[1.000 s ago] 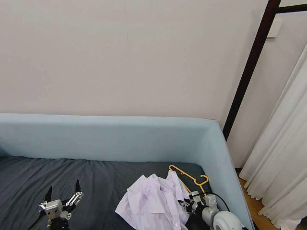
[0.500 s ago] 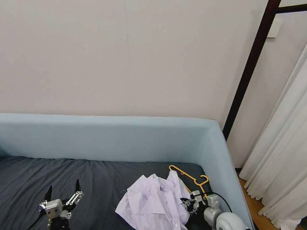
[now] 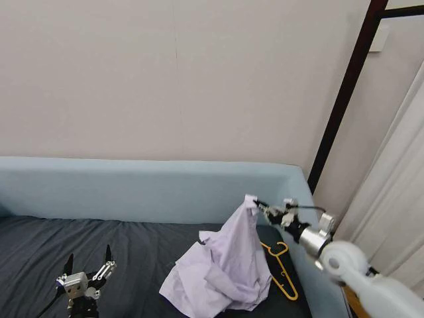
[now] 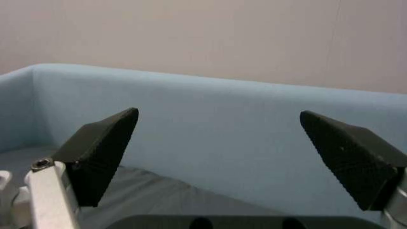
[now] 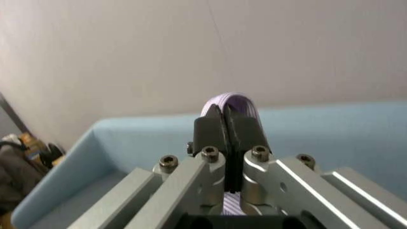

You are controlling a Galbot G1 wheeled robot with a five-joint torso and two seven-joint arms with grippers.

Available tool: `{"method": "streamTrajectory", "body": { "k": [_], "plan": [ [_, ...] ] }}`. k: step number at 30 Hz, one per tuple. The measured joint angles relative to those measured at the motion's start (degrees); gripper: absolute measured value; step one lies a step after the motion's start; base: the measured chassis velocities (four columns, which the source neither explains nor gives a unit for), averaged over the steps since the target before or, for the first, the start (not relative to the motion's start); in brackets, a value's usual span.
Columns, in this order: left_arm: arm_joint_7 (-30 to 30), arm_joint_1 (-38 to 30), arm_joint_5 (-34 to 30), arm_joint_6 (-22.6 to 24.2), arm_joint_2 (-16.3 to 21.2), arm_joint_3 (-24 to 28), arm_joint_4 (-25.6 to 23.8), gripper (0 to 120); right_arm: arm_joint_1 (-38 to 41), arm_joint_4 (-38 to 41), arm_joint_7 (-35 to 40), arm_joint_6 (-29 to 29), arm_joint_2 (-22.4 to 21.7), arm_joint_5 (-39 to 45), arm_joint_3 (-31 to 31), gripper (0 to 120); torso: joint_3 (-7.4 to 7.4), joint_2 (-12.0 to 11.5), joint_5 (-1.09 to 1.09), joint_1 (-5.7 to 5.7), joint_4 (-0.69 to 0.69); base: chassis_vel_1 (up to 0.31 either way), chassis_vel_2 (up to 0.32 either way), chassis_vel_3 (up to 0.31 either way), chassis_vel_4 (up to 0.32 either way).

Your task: Pick up the clothes from the sofa and hang them on the clothes hanger.

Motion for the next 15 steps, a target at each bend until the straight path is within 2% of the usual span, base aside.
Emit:
{"method": "streamTrajectory", "body": {
  "k": [3, 6, 7, 12, 13, 15],
  "plan": [
    [0.01, -0.09, -0.03, 0.01, -0.01, 0.08, -0.02, 100, 4.1, 1.31, 1.34, 0.22, -1.51, 2.87, 0.6, 0, 0.0, 0.0, -0.01, 0.0, 0.01, 0.0, 0.0, 0.0, 0.0],
    [0.01, -0.14, -0.07, 0.01, -0.09, 0.14, -0.13, 100, 11.51, 2.45, 3.96, 0.44, -2.84, 6.69, 1.08, 0, 0.0, 0.0, 0.02, 0.0, 0.0, 0.0, 0.0, 0.0, 0.0],
    [0.01, -0.14, -0.07, 0.01, -0.09, 0.14, -0.13, 100, 11.51, 2.45, 3.96, 0.44, -2.84, 6.69, 1.08, 0, 0.0, 0.0, 0.02, 0.0, 0.0, 0.0, 0.0, 0.0, 0.0],
    [0.02, -0.09, -0.16, -0.08, -0.25, 0.3, -0.61, 100, 25.98, 2.7, 6.03, -0.69, -3.34, 10.38, -0.22, 0, 0.0, 0.0, -0.01, 0.0, 0.02, 0.0, 0.0, 0.0, 0.0],
    [0.02, -0.09, -0.16, -0.08, -0.25, 0.3, -0.61, 100, 25.98, 2.7, 6.03, -0.69, -3.34, 10.38, -0.22, 0, 0.0, 0.0, -0.01, 0.0, 0.02, 0.0, 0.0, 0.0, 0.0],
    [0.02, 0.03, -0.3, -0.35, -0.24, 0.23, -0.65, 100, 30.74, 2.33, 6.22, -2.22, -3.48, 10.95, -1.35, 0, -0.01, 0.0, -0.02, 0.0, 0.02, 0.0, 0.0, 0.0, 0.0]
  ]
}}
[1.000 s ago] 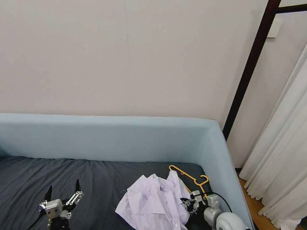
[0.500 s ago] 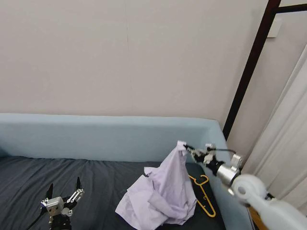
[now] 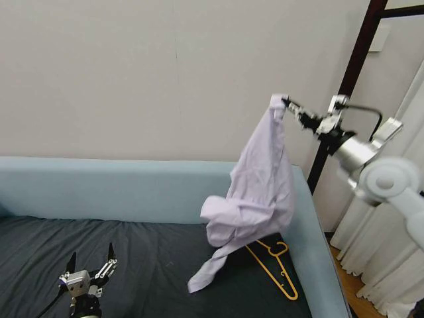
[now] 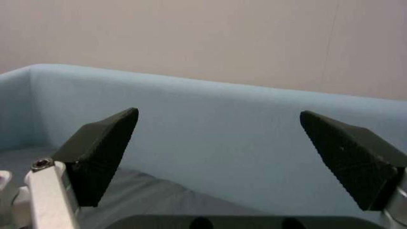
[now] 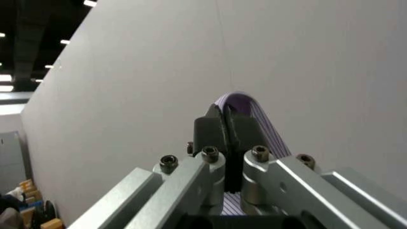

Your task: Pick up the clothes from the sofa and hang them on the clothes hanger.

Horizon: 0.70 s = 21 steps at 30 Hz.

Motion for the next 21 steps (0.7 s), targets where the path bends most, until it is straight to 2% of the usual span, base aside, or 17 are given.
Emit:
{"method": "streamTrajectory", "body": {
  "k": [2, 5, 10, 14, 21],
  "plan": [
    [-0.01, 0.19, -0.16, -0.44, 0.03, -0.21, 0.01, 100, 3.32, -0.19, -0.41, -1.55, -0.58, -0.86, -2.2, 0, 0.0, 0.0, 0.0, 0.0, -0.01, 0.0, 0.0, 0.0, 0.0],
    [-0.05, 0.28, -0.23, -0.7, 0.04, -0.35, 0.13, 100, 3.52, 0.53, -0.69, -2.65, -1.28, -3.78, -5.14, 0, 0.0, 0.01, 0.0, 0.0, -0.02, 0.0, 0.0, 0.0, 0.0],
    [-0.14, 0.41, -0.27, -0.87, 0.0, -0.38, 0.04, 100, -3.84, 2.7, -1.96, -4.08, -1.55, -15.42, -11.16, 0, 0.0, 0.0, 0.03, 0.0, -0.02, 0.0, 0.0, 0.0, 0.0],
    [-0.16, 0.53, -0.31, -0.86, 0.09, -0.55, -0.15, 100, -13.06, 1.91, -0.64, -4.13, 1.83, -22.87, -16.5, 0, 0.0, 0.0, 0.02, 0.0, 0.01, 0.0, 0.0, 0.0, 0.0],
    [0.11, 1.11, -1.11, -0.66, 0.84, -0.44, 0.85, 100, -21.91, -4.77, -0.04, -3.55, 7.44, -30.37, -21.45, 0, 0.0, 0.0, 0.03, 0.0, -0.01, 0.0, 0.0, 0.0, 0.0]
  ]
}}
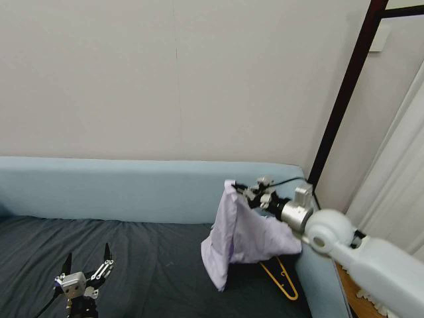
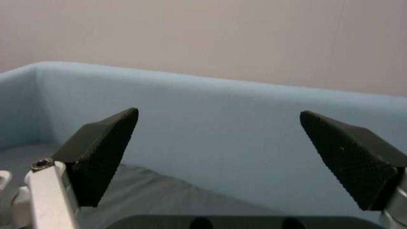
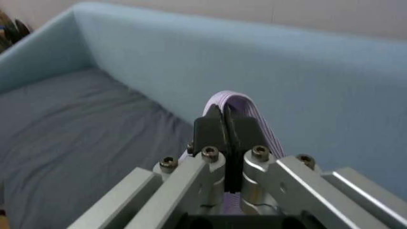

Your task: Pick up the clothes from the sofa and hang them on the clothes hanger.

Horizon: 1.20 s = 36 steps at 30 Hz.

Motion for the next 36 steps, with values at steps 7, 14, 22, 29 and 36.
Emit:
{"method": "streamTrajectory", "body": {
  "k": [7, 14, 22, 29, 36],
  "plan": [
    [1.31, 0.58, 0.82, 0.05, 1.03, 1.75, 2.78, 100, -4.4, -7.34, 1.38, 1.81, 6.3, -5.48, -5.3, 0, 0.0, 0.0, -0.03, 0.0, 0.0, 0.0, 0.0, 0.0, 0.0],
    [2.07, 2.22, 5.8, -1.99, 0.7, 4.33, 5.36, 100, -7.25, -13.65, 3.38, 3.73, 13.74, -8.3, -8.46, 0, 0.0, 0.0, -0.01, 0.0, 0.02, 0.0, 0.0, 0.0, 0.0],
    [3.05, 2.98, 7.64, -3.25, 0.29, 5.69, 6.23, 100, -7.68, -10.73, 4.78, 3.89, 14.57, -4.26, -9.09, 7, 0.0, 0.01, -0.02, 0.0, 0.01, 0.0, 0.0, 0.0, 0.0],
    [4.68, 2.38, 10.03, -4.18, 0.6, 8.21, 8.19, 100, -9.34, -2.39, 19.15, -4.12, 13.66, 1.96, -9.26, 34, 0.0, 0.01, -0.02, 0.0, 0.0, 0.0, 0.0, 0.0, 0.0],
    [6.7, 1.3, 11.08, -4.41, 0.96, 10.36, 9.74, 100, -9.18, -0.58, 26.54, -8.36, 13.82, 1.02, -8.01, 61, 0.0, 0.0, 0.0, 0.0, 0.0, 0.0, 0.0, 0.0, 0.0]
  ]
}}
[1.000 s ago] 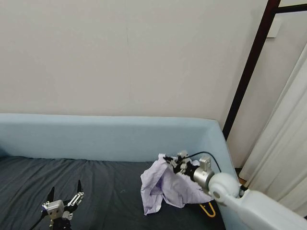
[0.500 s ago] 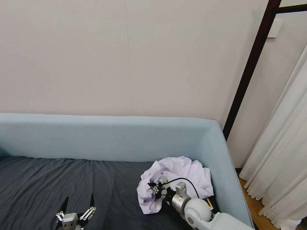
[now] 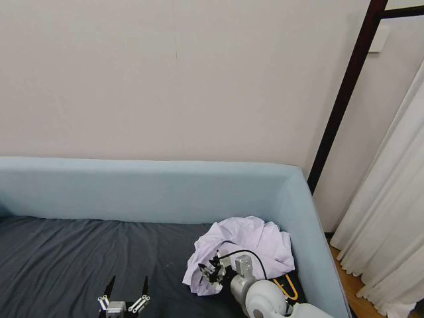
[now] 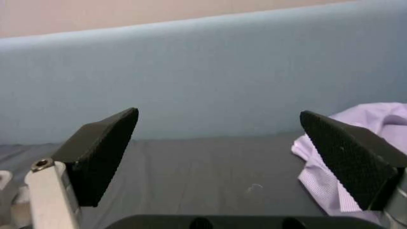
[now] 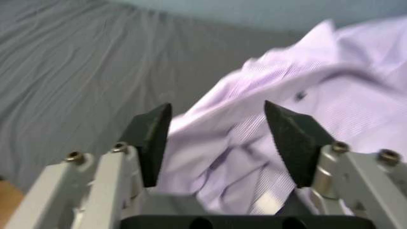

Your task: Pick up the clothes from the sofa and hang them on the clothes hanger.

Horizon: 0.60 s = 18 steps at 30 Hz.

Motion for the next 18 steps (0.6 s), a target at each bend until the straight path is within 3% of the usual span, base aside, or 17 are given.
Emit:
{"method": "streamTrajectory", "body": {
  "k": [4, 6, 10, 18],
  "plan": [
    [1.69, -0.89, 0.0, -0.48, 0.88, 0.72, 1.4, 100, 0.75, 1.01, -2.32, 2.16, -1.33, -1.46, 2.83, 72, 0.0, 0.0, -0.01, 0.0, 0.0, 0.0, 0.0, 0.0, 0.0],
    [4.0, -2.4, -0.1, -0.74, 2.47, 1.77, 3.05, 100, 1.86, 2.53, -4.97, 4.27, -3.17, -1.72, 6.46, 84, 0.0, 0.0, -0.01, 0.0, 0.0, 0.0, 0.0, 0.0, 0.0],
    [8.56, -5.77, -1.13, -1.59, 5.02, 3.89, 6.32, 100, 2.85, 4.81, -8.43, 6.12, -6.05, -1.67, 11.24, 96, 0.0, 0.0, -0.02, 0.0, 0.0, 0.0, 0.0, 0.0, 0.0],
    [18.44, -13.56, -3.98, -5.56, 8.42, 8.86, 15.16, 100, 2.95, 7.2, -11.81, 8.4, -9.25, -1.28, 18.75, 100, 0.0, 0.0, 0.0, 0.0, -0.01, 0.0, 0.0, 0.0, 0.0]
  ]
}}
